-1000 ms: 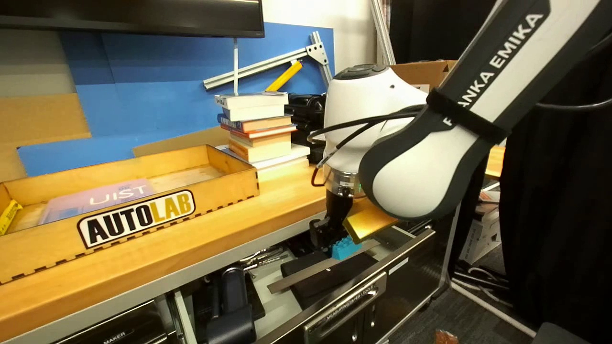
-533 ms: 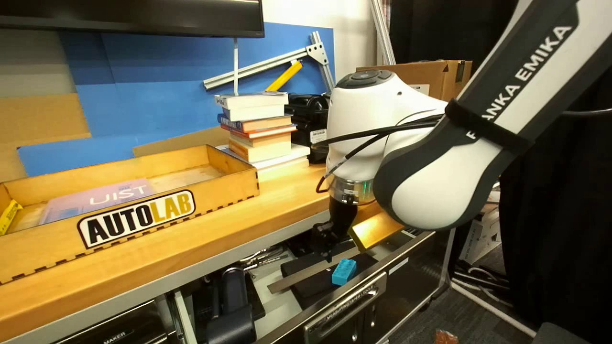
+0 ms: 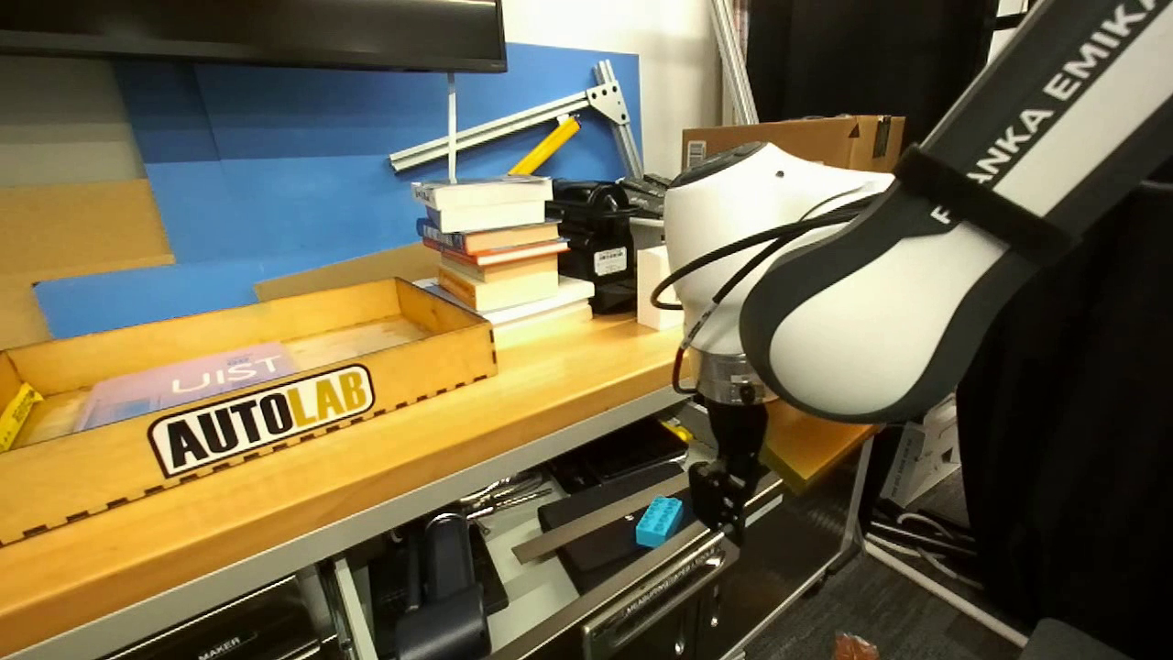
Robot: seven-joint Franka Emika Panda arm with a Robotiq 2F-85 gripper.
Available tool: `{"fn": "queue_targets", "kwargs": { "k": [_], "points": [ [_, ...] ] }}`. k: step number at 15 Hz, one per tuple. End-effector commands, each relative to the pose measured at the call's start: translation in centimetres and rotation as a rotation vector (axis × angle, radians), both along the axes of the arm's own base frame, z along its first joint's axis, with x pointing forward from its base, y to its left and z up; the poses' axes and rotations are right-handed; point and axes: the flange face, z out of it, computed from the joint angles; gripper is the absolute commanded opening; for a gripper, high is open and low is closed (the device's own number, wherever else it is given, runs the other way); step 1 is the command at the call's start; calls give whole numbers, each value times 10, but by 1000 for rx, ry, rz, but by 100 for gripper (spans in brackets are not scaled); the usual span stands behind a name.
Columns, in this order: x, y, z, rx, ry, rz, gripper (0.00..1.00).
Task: Put the blue brick in the drawer and close the drawer
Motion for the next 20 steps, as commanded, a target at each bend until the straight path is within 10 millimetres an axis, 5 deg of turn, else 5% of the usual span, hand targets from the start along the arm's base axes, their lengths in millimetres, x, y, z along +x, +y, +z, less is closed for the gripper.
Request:
{"fn": "queue_targets", "kwargs": {
  "k": [1,9,20],
  "points": [
    [-14,-2,-7,-15,49,81,100],
    [-4,52,-49,-46,1,181,100],
    [46,129,-67,-43,-196,125,100]
  ]
}}
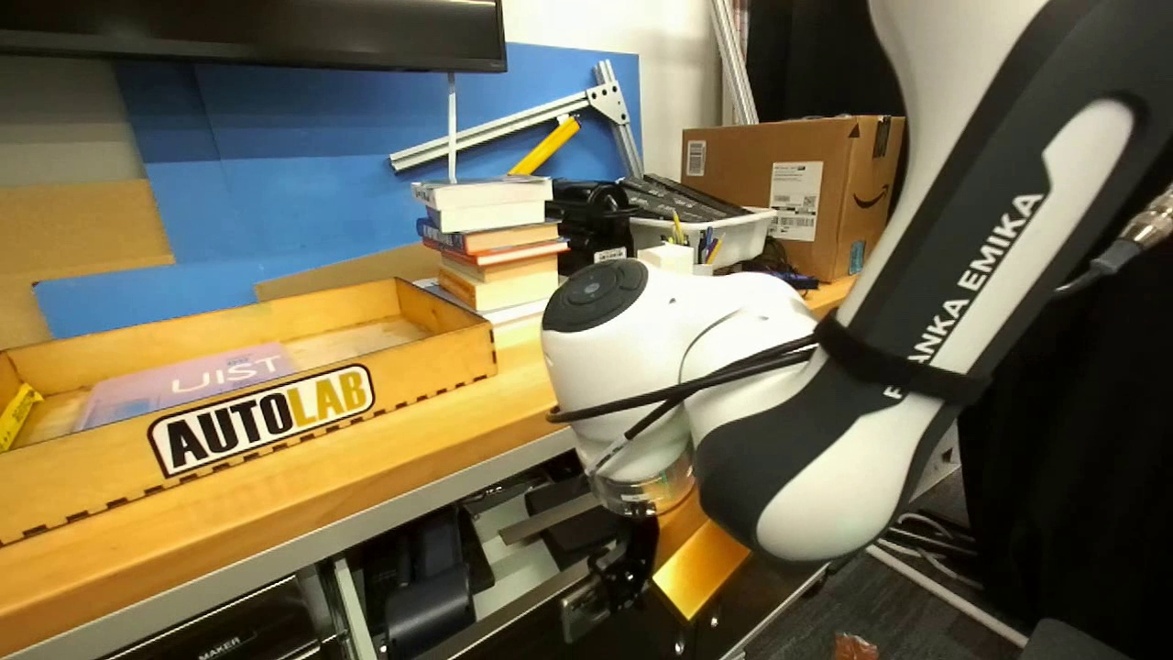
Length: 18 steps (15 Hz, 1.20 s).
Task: Put the blue brick in the drawer and close the drawer
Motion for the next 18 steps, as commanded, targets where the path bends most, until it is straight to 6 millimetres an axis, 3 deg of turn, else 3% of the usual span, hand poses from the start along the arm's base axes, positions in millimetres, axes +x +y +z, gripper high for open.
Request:
{"fn": "queue_targets", "kwargs": {
  "k": [1,11,18],
  "points": [
    [33,34,-7,25,-64,-5,100],
    [105,108,-6,82,-121,-11,100],
    [135,137,-1,91,-175,-10,100]
  ]
}}
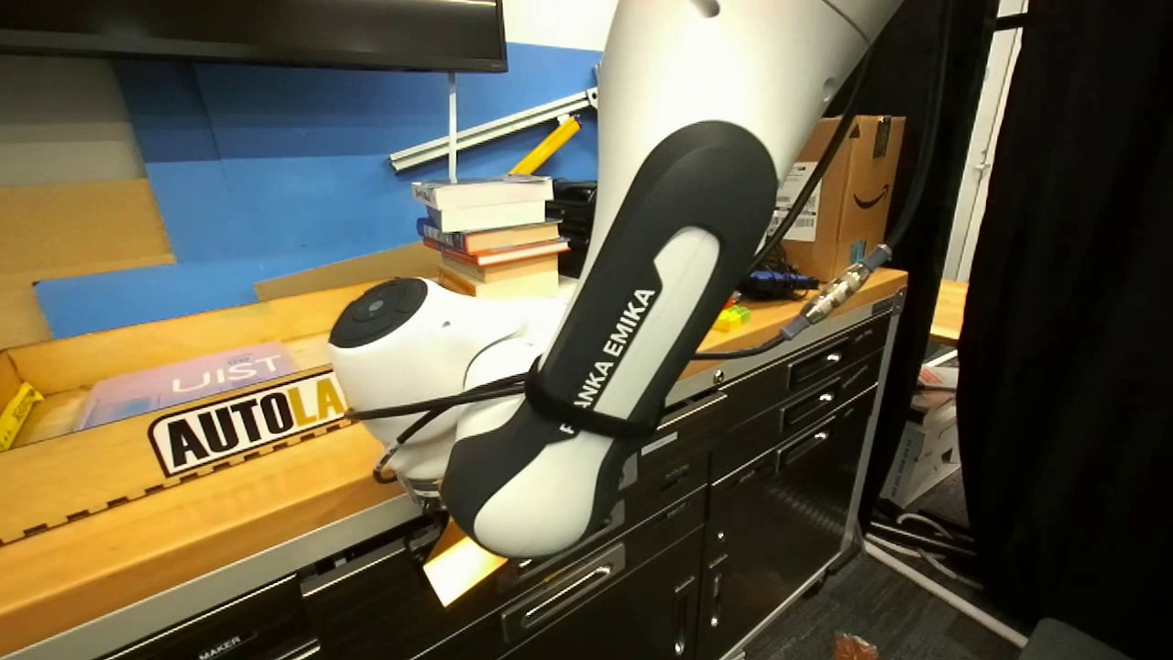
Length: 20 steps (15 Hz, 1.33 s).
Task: Put the blue brick in the drawer and close the drawer
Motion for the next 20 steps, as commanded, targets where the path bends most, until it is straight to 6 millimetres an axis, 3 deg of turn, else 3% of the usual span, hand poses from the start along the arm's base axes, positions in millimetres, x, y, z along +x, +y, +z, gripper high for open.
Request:
{"fn": "queue_targets", "kwargs": {
  "k": [1,5,9,15,20],
  "points": [
    [26,23,8,11,-61,-11,100],
    [34,28,13,12,-82,-28,100],
    [0,6,17,-6,-9,8,100],
    [-63,-73,50,-72,283,42,100],
    [-88,-139,123,-23,366,20,100]
  ]
}}
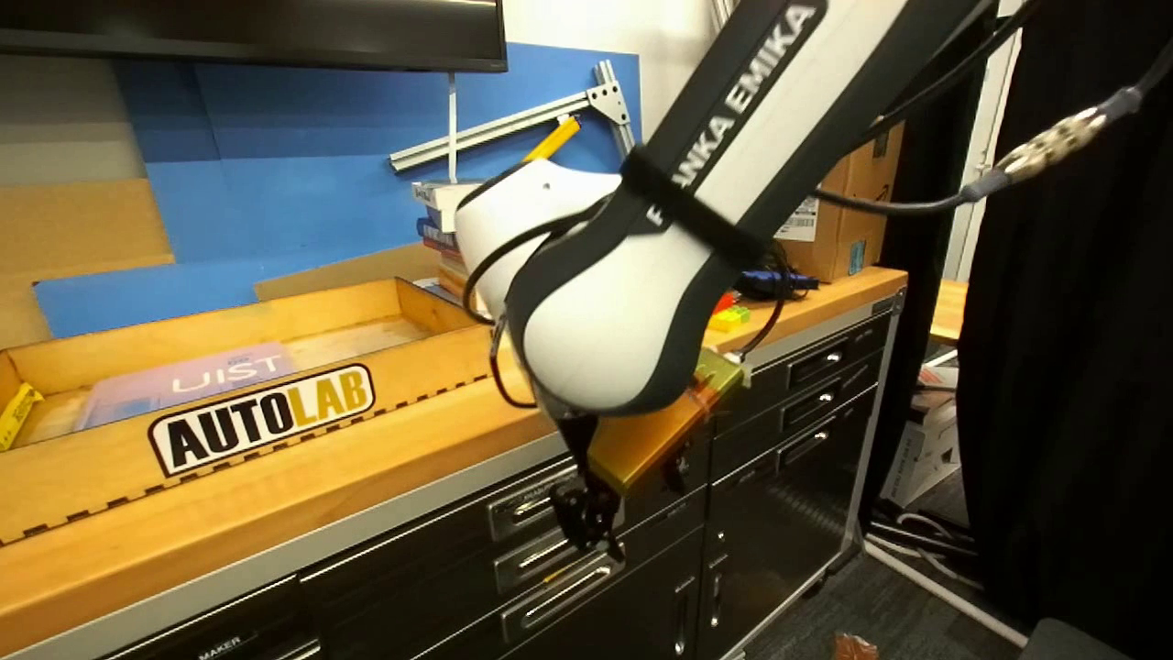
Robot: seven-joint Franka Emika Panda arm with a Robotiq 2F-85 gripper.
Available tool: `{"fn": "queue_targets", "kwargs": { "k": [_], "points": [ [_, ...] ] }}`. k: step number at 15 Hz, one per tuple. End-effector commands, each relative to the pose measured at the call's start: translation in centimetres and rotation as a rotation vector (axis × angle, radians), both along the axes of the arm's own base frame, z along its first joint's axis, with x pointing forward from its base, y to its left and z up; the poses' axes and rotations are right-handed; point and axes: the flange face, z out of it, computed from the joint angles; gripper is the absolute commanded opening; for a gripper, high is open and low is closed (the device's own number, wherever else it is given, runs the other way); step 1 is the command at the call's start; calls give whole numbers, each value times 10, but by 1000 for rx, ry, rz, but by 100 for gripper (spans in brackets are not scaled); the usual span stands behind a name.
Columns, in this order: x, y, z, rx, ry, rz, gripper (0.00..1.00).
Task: Put the blue brick in the drawer and close the drawer
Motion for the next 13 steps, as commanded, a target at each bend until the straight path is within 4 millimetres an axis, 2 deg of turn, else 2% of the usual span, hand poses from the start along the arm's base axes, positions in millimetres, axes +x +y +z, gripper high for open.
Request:
{"fn": "queue_targets", "kwargs": {
  "k": [1,5,9,10,11,13],
  "points": [
    [-27,-43,65,104,-10,-16,100],
    [-42,-83,142,304,-115,-109,100],
    [-58,-102,205,334,-183,-110,100],
    [-62,-105,215,323,-190,-120,100],
    [-49,-101,194,309,-170,-125,100],
    [-59,-104,211,310,-189,-127,100]
  ]
}}
